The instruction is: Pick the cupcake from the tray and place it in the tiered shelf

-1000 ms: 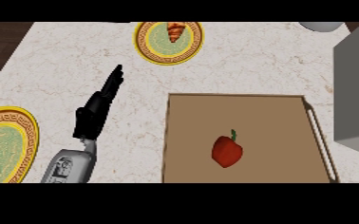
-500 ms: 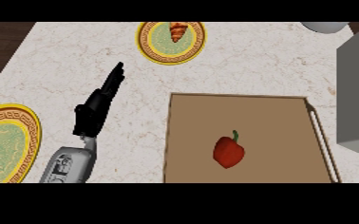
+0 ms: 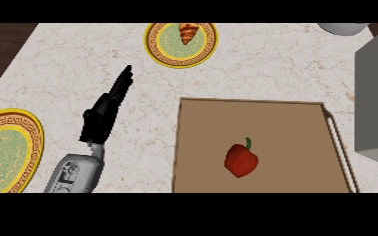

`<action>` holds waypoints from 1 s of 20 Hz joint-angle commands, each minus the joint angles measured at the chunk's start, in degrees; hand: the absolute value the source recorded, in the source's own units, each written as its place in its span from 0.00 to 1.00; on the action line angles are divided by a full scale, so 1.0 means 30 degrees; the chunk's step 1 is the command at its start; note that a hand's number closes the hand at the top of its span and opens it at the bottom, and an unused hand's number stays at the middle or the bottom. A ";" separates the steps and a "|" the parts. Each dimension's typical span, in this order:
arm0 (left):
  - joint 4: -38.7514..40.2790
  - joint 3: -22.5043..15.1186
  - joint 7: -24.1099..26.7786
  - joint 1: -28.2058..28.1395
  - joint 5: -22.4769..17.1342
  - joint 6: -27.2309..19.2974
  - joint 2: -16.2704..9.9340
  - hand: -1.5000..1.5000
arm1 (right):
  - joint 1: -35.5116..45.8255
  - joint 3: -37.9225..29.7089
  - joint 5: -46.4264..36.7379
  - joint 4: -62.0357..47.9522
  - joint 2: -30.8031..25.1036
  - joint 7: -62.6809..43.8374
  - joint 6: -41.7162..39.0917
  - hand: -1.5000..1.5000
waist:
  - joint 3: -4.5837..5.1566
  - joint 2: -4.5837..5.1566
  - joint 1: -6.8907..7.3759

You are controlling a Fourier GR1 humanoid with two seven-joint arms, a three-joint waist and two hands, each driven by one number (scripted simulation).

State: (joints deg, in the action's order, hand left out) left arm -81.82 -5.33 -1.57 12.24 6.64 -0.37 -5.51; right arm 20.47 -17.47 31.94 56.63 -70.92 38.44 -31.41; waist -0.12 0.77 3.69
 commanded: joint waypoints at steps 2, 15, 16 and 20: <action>0.0546 0.0300 0.0213 0.0307 -0.0050 0.0112 -0.0114 0.50 | 0.2008 0.1167 -0.0863 -0.1967 0.0656 0.2247 -0.3340 1.00 | -0.0003 0.0012 -0.0269; -0.0309 0.0205 -0.0041 -0.0020 -0.0109 0.0152 0.0178 0.50 | 0.6873 0.2943 -0.6517 -0.8840 0.1059 0.3550 0.0351 0.00 | -0.0014 0.0029 -0.0228; 0.0513 0.0140 0.0194 0.0086 0.0308 -0.0174 0.0297 0.50 | 0.7629 0.3301 -0.6455 -0.8714 0.1610 0.2488 0.0167 0.00 | -0.0001 0.0051 -0.0225; -0.0576 0.0224 0.0153 -0.0613 -0.0051 0.0229 -0.0008 0.50 | 0.8460 0.2897 -0.5700 -0.9898 0.1209 0.1632 -0.1879 0.00 | -0.0014 -0.0002 -0.0115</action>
State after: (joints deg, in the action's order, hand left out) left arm -81.71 -4.52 -1.65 12.56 6.98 -0.36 -5.21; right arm 42.81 -8.29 14.05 31.45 -66.89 40.77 -27.60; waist -0.15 0.87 3.09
